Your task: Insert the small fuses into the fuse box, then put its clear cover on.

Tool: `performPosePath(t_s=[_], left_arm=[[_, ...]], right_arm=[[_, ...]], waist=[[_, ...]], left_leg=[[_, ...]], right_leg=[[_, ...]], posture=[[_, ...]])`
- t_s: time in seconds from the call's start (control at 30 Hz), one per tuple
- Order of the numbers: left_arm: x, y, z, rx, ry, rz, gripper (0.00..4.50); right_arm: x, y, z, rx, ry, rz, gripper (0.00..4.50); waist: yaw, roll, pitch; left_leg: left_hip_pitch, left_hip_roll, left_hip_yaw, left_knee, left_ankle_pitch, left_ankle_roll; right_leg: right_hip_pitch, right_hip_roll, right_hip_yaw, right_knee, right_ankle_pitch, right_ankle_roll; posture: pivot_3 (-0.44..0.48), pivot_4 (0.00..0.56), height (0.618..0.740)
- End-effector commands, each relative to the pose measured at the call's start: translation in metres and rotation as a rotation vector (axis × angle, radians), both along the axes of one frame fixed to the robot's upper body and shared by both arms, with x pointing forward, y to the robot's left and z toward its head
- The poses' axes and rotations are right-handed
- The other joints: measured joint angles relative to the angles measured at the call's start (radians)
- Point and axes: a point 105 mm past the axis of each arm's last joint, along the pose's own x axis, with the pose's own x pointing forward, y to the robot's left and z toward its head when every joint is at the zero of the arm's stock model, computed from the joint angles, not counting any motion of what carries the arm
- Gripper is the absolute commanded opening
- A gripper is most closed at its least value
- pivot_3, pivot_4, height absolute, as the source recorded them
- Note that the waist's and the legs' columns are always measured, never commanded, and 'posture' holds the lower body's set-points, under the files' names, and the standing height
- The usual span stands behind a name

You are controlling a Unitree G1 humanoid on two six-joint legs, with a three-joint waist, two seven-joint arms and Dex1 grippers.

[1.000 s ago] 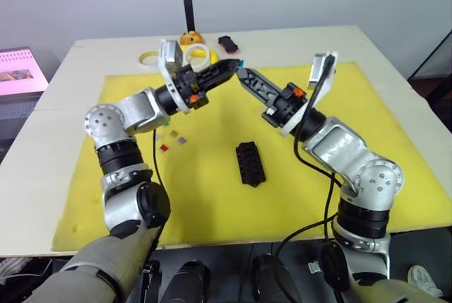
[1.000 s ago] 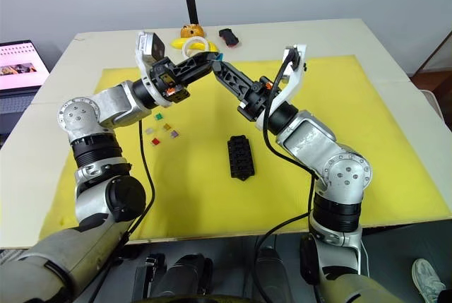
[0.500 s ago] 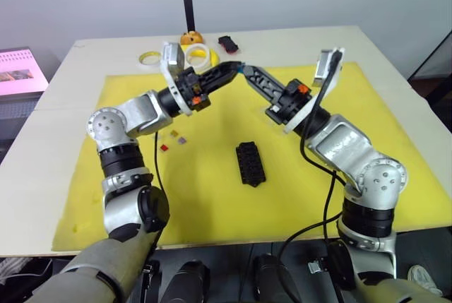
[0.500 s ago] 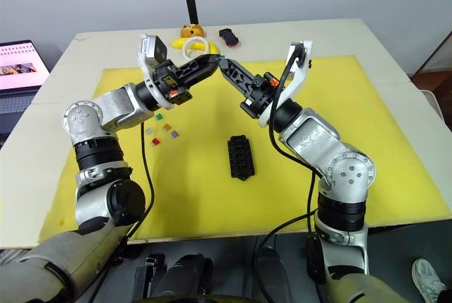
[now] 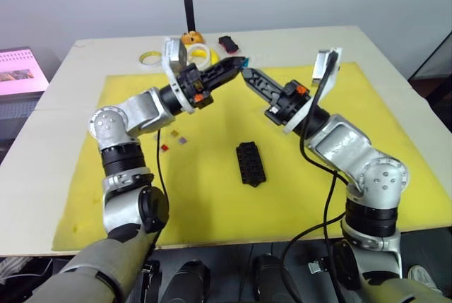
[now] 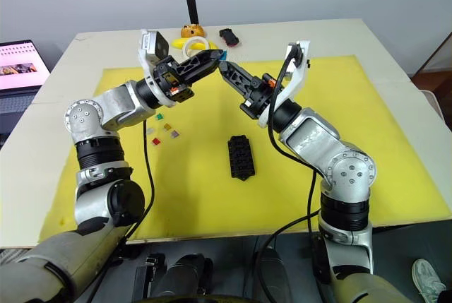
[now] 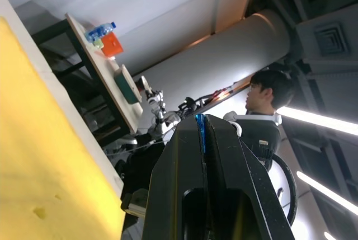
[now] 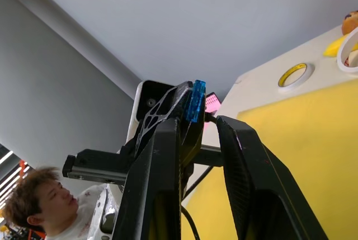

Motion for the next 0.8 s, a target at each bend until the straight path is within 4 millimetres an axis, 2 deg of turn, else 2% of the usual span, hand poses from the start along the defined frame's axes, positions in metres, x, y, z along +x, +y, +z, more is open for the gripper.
performPosePath(t_s=[0.03, 0.27, 0.4, 0.67, 0.77, 0.8], left_arm=[[-0.002, 0.002, 0.005, -0.017, -0.016, -0.002, 0.0], [-0.002, 0.002, 0.005, -0.016, -0.013, -0.002, 0.0], [-0.002, 0.002, 0.004, -0.014, -0.012, -0.005, 0.0], [0.0, 0.004, -0.004, 0.022, -0.001, 0.009, 0.0], [-0.005, 0.009, -0.01, 0.095, -0.046, 0.015, 0.96], [-0.007, 0.012, -0.012, 0.127, -0.069, 0.017, 1.43]], right_arm=[[-0.007, 0.001, 0.015, 0.03, -0.06, 0.011, 1.07], [-0.007, 0.002, 0.015, 0.022, -0.062, 0.012, 1.07], [-0.008, 0.002, 0.014, 0.026, -0.06, 0.012, 0.06], [-0.013, 0.003, 0.018, 0.041, -0.079, 0.038, 0.06], [-0.015, 0.003, 0.02, 0.039, -0.087, 0.048, 0.0], [-0.016, 0.003, 0.02, 0.033, -0.091, 0.051, 0.0]], waist=[[-0.001, 0.0, 0.0], [0.0, 0.0, 0.0], [-0.001, 0.0, 0.0], [0.0, 0.0, 0.0], [-0.002, 0.0, 0.0], [-0.002, 0.0, 0.0]], left_leg=[[0.0, 0.0, 0.0, 0.0, 0.0, 0.0], [0.0, 0.0, 0.0, 0.0, 0.0, 0.0], [0.0, 0.0, 0.0, 0.0, 0.0, 0.0], [0.0, 0.0, 0.0, 0.0, 0.0, 0.0], [0.0, 0.0, 0.0, 0.0, 0.0, 0.0], [0.0, 0.0, 0.0, 0.0, 0.0, 0.0]], right_leg=[[0.0, 0.0, 0.0, 0.0, 0.0, 0.0], [0.0, 0.0, 0.0, 0.0, 0.0, 0.0], [0.0, 0.0, 0.0, 0.0, 0.0, 0.0], [0.0, 0.0, 0.0, 0.0, 0.0, 0.0], [0.0, 0.0, 0.0, 0.0, 0.0, 0.0], [0.0, 0.0, 0.0, 0.0, 0.0, 0.0]], posture=[[0.0, 0.15, 0.74], [0.0, 0.15, 0.74], [0.0, 0.15, 0.74], [0.0, 0.15, 0.74], [0.0, 0.15, 0.74], [0.0, 0.15, 0.74]])
